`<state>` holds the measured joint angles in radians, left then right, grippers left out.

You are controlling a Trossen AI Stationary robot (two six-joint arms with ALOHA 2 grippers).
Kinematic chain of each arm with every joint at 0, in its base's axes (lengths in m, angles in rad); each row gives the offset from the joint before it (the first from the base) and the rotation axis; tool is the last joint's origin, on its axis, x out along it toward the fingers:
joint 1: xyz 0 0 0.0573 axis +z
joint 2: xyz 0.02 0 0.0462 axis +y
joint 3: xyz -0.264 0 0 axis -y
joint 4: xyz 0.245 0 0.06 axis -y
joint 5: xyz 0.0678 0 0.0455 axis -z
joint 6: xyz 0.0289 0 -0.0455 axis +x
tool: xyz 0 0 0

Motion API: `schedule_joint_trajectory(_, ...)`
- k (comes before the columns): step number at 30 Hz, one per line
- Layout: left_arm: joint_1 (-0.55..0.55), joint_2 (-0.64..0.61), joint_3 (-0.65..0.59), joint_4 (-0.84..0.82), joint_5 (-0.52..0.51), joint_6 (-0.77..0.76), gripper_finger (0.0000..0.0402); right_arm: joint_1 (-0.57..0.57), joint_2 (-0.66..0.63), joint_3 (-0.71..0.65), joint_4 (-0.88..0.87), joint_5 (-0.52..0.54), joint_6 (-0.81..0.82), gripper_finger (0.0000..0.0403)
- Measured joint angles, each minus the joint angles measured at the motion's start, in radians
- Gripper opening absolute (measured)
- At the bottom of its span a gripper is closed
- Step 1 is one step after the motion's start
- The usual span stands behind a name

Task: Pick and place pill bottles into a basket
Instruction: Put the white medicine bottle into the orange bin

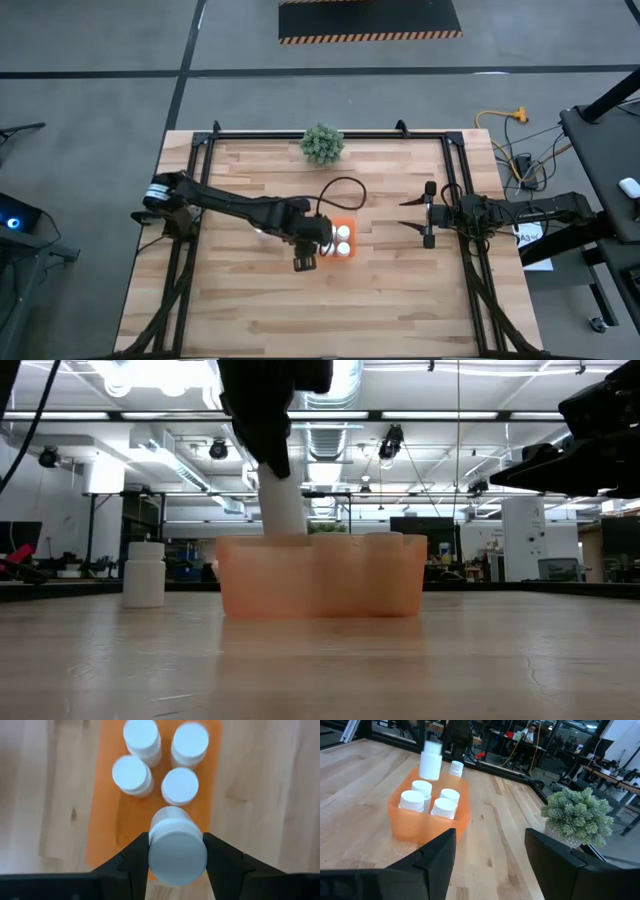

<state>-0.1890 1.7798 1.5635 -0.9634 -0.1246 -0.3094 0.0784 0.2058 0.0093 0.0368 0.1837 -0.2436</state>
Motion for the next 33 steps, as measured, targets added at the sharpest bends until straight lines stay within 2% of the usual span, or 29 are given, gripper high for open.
schedule_joint_trajectory(14, 0.000, 0.129, 0.002, 0.003, 0.015, 0.001, 0.0142, 0.000, 0.000, 0.000, 0.000, 0.000, 0.000, 0.0226)
schedule_joint_trajectory(24, 0.000, 0.141, 0.001, 0.018, 0.019, 0.002, 0.0142, 0.000, 0.000, 0.000, 0.000, 0.000, 0.000, 0.0226)
schedule_joint_trajectory(26, 0.000, 0.141, 0.001, 0.018, 0.019, 0.001, 0.0152, 0.000, 0.000, 0.000, 0.000, 0.000, 0.000, 0.0226)
schedule_joint_trajectory(30, 0.000, 0.141, 0.001, 0.025, 0.019, 0.001, 0.0199, 0.000, 0.000, 0.000, 0.000, 0.000, 0.000, 0.0226)
schedule_joint_trajectory(33, 0.000, 0.141, 0.002, 0.031, 0.019, 0.000, 0.0216, 0.000, 0.000, 0.000, 0.000, 0.000, 0.000, 0.0226)
